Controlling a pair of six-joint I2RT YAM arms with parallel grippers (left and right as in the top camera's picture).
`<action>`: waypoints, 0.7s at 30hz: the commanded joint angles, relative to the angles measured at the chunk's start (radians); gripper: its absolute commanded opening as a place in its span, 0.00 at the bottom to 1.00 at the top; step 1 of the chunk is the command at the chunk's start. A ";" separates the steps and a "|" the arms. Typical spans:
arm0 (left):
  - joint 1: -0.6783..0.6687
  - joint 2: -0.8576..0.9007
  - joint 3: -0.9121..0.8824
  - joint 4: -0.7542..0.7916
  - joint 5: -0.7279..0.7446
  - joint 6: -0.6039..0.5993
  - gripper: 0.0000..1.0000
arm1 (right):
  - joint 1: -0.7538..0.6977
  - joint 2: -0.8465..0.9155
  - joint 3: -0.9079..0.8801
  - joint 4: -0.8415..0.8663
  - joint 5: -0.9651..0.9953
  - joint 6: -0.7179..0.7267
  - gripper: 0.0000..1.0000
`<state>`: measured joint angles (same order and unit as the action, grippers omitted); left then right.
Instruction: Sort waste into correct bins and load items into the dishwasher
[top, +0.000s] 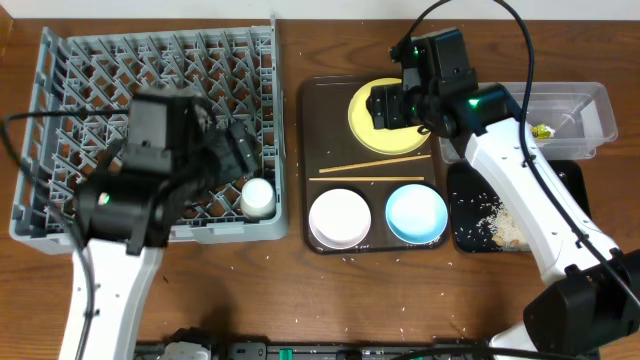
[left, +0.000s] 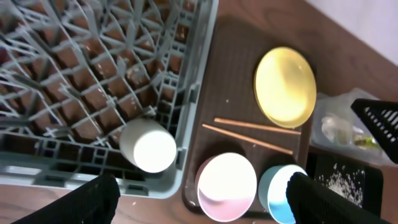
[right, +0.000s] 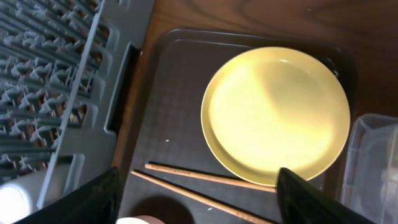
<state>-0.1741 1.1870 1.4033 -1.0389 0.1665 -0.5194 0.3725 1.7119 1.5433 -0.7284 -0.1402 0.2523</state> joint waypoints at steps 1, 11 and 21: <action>-0.001 -0.053 0.013 0.004 -0.091 0.014 0.87 | 0.011 0.001 0.067 -0.034 0.029 0.045 0.72; -0.001 -0.081 0.013 0.003 -0.153 0.014 0.88 | 0.069 0.089 0.351 -0.203 0.148 -0.006 0.73; -0.002 -0.063 0.012 -0.010 -0.153 0.014 1.00 | 0.080 0.330 0.441 -0.314 0.151 -0.087 0.57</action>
<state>-0.1741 1.1206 1.4033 -1.0412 0.0368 -0.5179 0.4423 1.9686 1.9717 -1.0317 -0.0048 0.2104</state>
